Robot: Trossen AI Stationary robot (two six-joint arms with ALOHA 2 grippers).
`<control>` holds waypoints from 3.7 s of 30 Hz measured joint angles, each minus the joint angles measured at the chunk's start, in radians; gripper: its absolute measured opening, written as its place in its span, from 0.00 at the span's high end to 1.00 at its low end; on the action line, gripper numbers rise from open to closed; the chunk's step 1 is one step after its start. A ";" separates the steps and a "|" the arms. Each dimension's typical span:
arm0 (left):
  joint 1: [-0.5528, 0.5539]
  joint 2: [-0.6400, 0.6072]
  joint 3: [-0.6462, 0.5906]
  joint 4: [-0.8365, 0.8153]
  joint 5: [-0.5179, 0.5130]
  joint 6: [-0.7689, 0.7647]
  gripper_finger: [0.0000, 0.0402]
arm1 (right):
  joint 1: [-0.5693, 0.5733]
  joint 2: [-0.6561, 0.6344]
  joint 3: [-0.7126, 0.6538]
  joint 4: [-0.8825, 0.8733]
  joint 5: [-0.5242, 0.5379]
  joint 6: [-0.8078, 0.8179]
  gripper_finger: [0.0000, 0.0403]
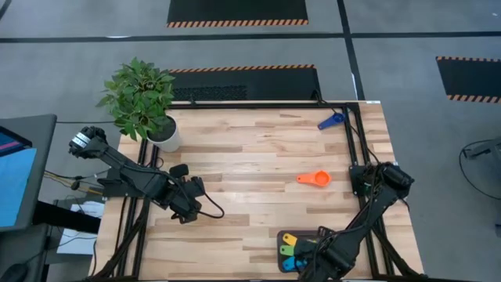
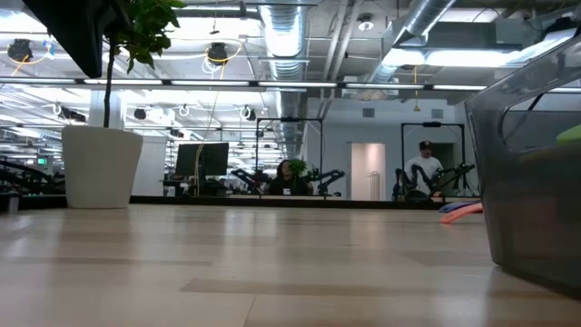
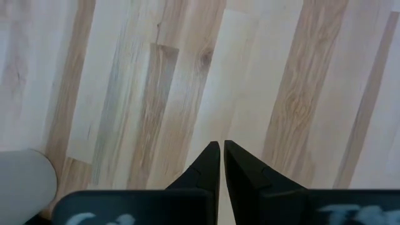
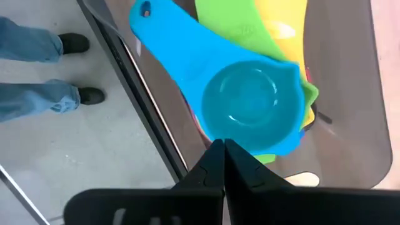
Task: Nest measuring cups in basket
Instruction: Stack the light blue measuring cup on top of the green measuring cup in the black bin, then stack the orange measuring cup on top of the light blue measuring cup in the black bin
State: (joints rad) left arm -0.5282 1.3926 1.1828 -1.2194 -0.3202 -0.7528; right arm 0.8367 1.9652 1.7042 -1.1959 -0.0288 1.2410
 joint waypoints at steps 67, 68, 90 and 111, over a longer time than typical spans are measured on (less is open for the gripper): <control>0.000 0.000 0.001 0.073 -0.033 -0.004 0.97 | -0.119 0.119 -0.024 0.258 0.112 -0.154 0.99; 0.000 0.000 0.001 0.075 -0.033 -0.004 0.97 | -0.120 0.119 -0.024 0.258 0.112 -0.154 0.99; 0.000 0.000 0.001 0.089 -0.031 -0.011 0.97 | -0.119 0.119 -0.024 0.166 0.123 -0.105 0.96; 0.000 0.000 0.001 0.133 -0.033 -0.011 0.97 | -0.115 0.115 0.286 -0.396 0.496 0.161 0.98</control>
State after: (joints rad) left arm -0.5282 1.3930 1.1839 -1.0868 -0.3531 -0.7636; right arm 0.7218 2.0801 1.9906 -1.5918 0.4668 1.4016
